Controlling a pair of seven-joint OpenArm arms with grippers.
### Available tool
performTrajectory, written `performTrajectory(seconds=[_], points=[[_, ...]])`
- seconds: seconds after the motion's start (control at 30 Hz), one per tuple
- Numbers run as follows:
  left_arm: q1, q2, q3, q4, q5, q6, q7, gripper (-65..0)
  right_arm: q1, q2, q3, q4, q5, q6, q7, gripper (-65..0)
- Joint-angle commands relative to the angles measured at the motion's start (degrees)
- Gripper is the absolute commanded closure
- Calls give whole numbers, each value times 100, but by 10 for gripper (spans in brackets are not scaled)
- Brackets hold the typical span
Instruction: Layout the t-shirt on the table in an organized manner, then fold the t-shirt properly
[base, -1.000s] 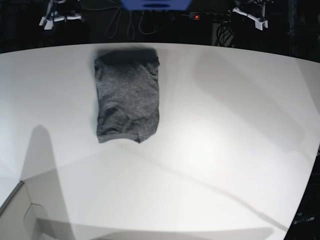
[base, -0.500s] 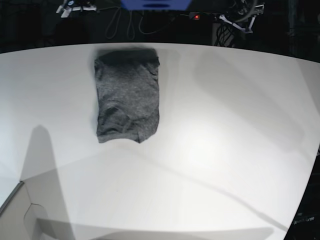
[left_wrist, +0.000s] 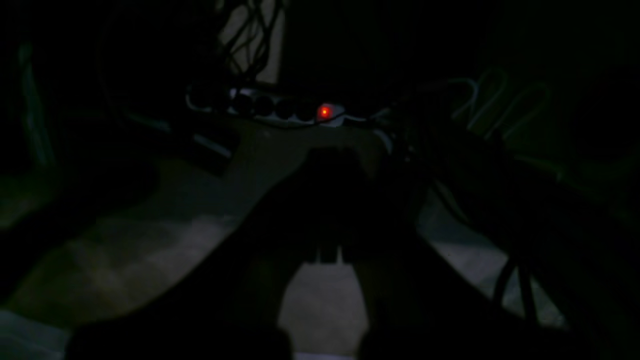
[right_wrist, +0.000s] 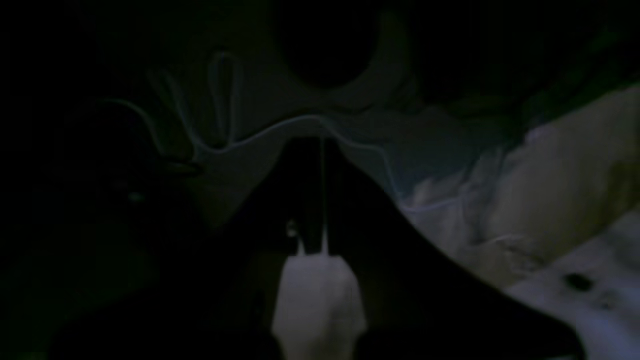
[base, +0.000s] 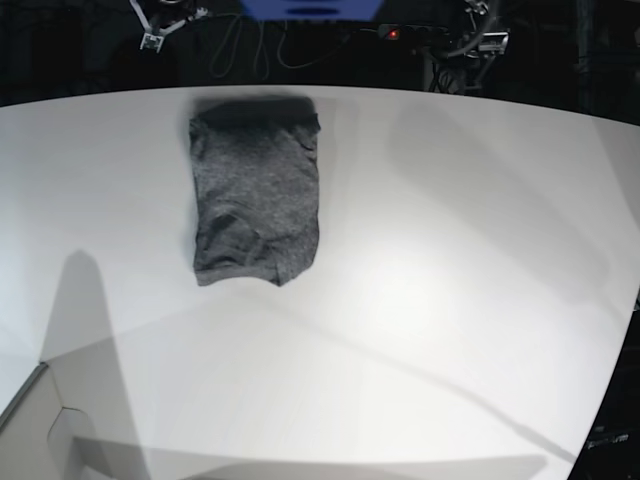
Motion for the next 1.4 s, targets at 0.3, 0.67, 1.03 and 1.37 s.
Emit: performTrajectory(seconds=[0.3, 0.67, 1.03, 1.37], points=[[-246, -40, 439, -20, 6, -2, -31, -1, 145, 3, -634, -39, 45, -824, -247, 0], [-229, -31, 694, -170, -12, -11, -4, -1, 251, 337, -1188, -39, 45, -824, -573, 0], [18, 154, 667, -170, -29, -11, -4, -1, 260, 346, -1196, -13, 45, -780, -555, 0], [53, 206, 667, -170, -29, -11, -4, -1, 339, 231, -1196, -13, 53, -772, -555, 0]])
